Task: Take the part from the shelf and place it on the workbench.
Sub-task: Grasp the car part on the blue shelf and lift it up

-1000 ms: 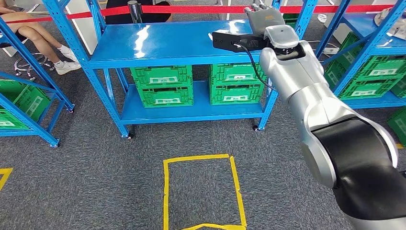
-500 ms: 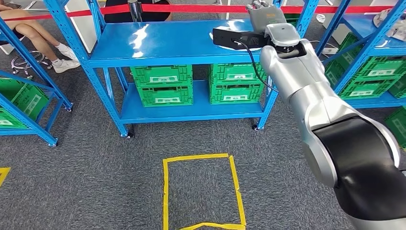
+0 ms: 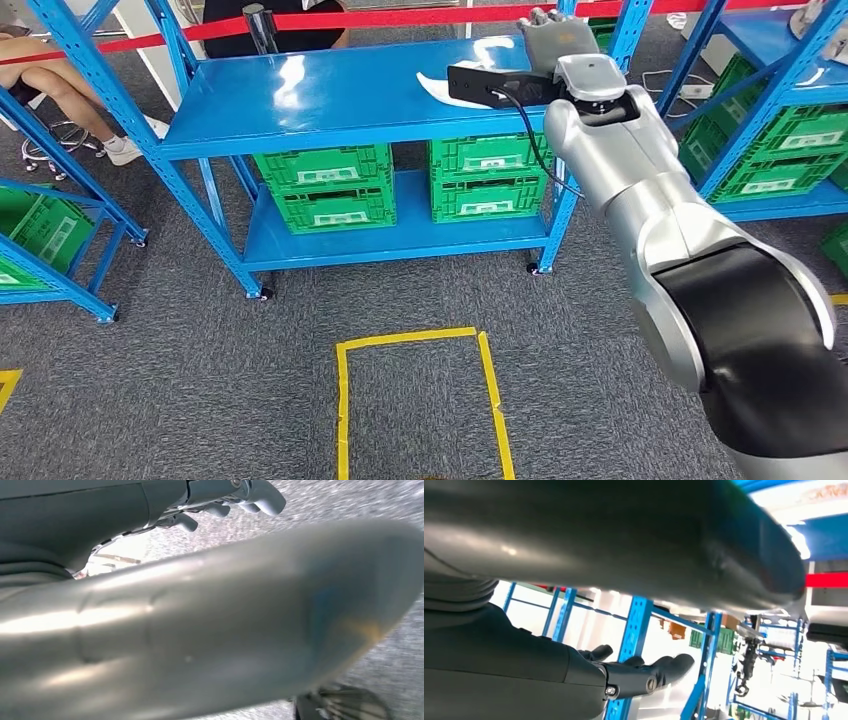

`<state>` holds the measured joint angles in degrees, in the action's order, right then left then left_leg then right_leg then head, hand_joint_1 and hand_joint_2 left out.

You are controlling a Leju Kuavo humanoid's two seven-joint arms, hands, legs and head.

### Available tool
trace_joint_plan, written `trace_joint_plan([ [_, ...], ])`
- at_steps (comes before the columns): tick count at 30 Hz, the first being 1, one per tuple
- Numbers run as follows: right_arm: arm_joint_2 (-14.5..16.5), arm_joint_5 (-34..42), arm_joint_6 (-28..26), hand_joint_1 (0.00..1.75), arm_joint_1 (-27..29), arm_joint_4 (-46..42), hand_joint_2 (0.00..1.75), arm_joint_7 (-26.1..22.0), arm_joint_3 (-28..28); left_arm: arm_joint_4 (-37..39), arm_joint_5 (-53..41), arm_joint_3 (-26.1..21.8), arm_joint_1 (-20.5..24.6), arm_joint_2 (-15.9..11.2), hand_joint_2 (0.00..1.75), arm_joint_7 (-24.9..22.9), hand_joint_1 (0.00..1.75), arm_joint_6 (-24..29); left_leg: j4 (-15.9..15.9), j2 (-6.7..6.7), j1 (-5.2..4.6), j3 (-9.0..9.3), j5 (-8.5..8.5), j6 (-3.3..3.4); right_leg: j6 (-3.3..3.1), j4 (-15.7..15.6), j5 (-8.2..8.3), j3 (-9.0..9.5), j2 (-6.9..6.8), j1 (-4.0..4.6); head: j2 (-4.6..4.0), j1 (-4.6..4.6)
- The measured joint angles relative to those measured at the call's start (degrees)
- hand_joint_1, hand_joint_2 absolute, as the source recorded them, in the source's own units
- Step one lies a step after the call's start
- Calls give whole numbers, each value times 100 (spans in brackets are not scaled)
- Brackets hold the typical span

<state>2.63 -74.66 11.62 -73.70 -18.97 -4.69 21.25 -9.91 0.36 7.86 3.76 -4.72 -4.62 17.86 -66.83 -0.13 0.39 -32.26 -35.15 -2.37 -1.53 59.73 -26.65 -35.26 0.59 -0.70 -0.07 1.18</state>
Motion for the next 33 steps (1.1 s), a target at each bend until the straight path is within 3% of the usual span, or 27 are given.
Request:
trace_joint_plan([
  [2, 1, 0, 1, 0, 30, 2, 0, -3, 6, 1, 0, -1, -4, 1, 0, -1, 0, -1, -747, 0, 1, -625, -32, -22, -16, -1, -109, 126, -1, 8, 0, 0],
  [3, 1, 0, 2, 0, 51, 2, 0, -3, 8, 2, 1, -2, -17, 3, 0, -2, 0, -2, -868, -1, 0, -838, 99, -18, -21, -1, -168, 197, 2, 11, 0, -1],
  [4, 1, 0, 2, 0, 66, 2, 0, -3, 8, 4, 1, -2, -34, 4, 0, -2, 0, -5, -755, 0, 0, -938, 354, -5, -22, -1, -232, 278, 6, 12, 0, -1],
  [6, 1, 3, 4, 0, 67, 4, 0, -1, 9, 9, 1, -2, -62, -3, 0, -3, 0, -19, -47, 0, -6, -846, 1009, 38, -5, -10, -359, 437, 12, 9, 0, -2],
  [7, 1, 7, 10, 0, 60, 7, 0, 1, 11, 15, 1, -2, -67, -11, 0, -3, 0, -25, 313, 1, -23, -733, 1212, 68, 22, -23, -413, 495, 19, 13, 0, 1],
  [8, 2, 11, 18, 0, 53, 9, 0, 3, 14, 21, 1, -2, -59, -17, 0, -3, 0, -29, 568, 6, -40, -632, 1287, 102, 57, -48, -450, 531, 23, 16, 0, 2],
  [11, 3, 40, 43, 0, 45, 10, 0, 14, 21, 27, 1, -2, -35, -25, 0, -3, 0, -33, 837, 12, -60, -454, 1161, 209, 156, -68, -428, 595, 26, 30, 0, 4],
  [13, 3, 75, 46, 0, 27, 9, 0, 24, 29, 27, 0, -2, -46, -25, 0, -4, 0, -34, 901, 3, -44, -347, 1116, 275, 191, 147, -429, 517, 3, 30, 0, -11],
  [15, 3, 101, 46, 0, 9, 10, 0, 36, 57, 28, -1, -3, -48, -24, 0, -5, 0, -35, 924, -1, -39, -255, 1047, 328, 211, 711, -581, 176, -18, 24, 0, -26],
  [17, -5, 126, 48, 0, 44, 15, 0, 49, 92, 29, -1, -4, -40, -23, 0, -6, 0, -35, 920, -10, -40, -164, 949, 350, 235, 1316, -788, -318, -21, 23, 0, -27],
  [18, -10, 147, 50, 0, 78, 19, 0, 55, 105, 30, -2, -4, -44, -23, 0, -7, 0, -34, 914, -15, -40, -99, 890, 346, 245, 1433, -798, -500, -21, 20, 0, -28],
  [19, -15, 168, 51, 0, 103, 24, 0, 59, 114, 31, -4, -4, -50, -23, 0, -8, 0, -34, 907, -19, -40, -28, 829, 336, 254, 1347, -692, -579, -22, 15, 0, -28],
  [22, -50, 219, 45, 0, 124, 36, 0, 62, 138, 35, -25, -4, -57, -19, 0, -8, 0, -34, 874, -26, -39, 178, 625, 274, 256, 353, 20, -408, -43, 12, 0, -20],
  [24, -91, 241, 39, 0, 137, 50, 0, 65, 162, 38, -35, -5, -35, -20, 0, -9, 0, -34, 863, -33, -38, 257, 508, 203, 202, 6, 175, -291, -63, 46, 0, -26],
  [27, -131, 268, 27, 0, 127, 56, 0, 69, 195, 37, -36, -6, -26, -11, 0, -19, 0, -51, 751, -24, -26, 344, 452, 95, 48, -11, 151, -149, -42, 61, 0, -47],
  [29, -139, 279, 11, 0, 79, 50, 0, 68, 202, 37, -36, -6, -10, 2, 0, -20, 0, -105, 371, -17, -16, 179, 419, 44, -35, -24, 93, -30, -26, 44, 0, -35],
  [32, -144, 302, -9, 0, 98, 48, 0, 69, 213, 38, -36, -6, 15, 10, 0, -17, 0, -153, -608, -14, -4, -559, 132, -15, -83, -28, -53, 125, -10, 54, 0, -25],
  [33, -144, 308, -10, 0, 128, 48, 0, 70, 217, 38, -36, -6, 9, 13, 0, -16, 0, -154, -757, -14, -4, -753, 58, -15, -86, -28, -109, 187, -4, 59, 0, -24],
])
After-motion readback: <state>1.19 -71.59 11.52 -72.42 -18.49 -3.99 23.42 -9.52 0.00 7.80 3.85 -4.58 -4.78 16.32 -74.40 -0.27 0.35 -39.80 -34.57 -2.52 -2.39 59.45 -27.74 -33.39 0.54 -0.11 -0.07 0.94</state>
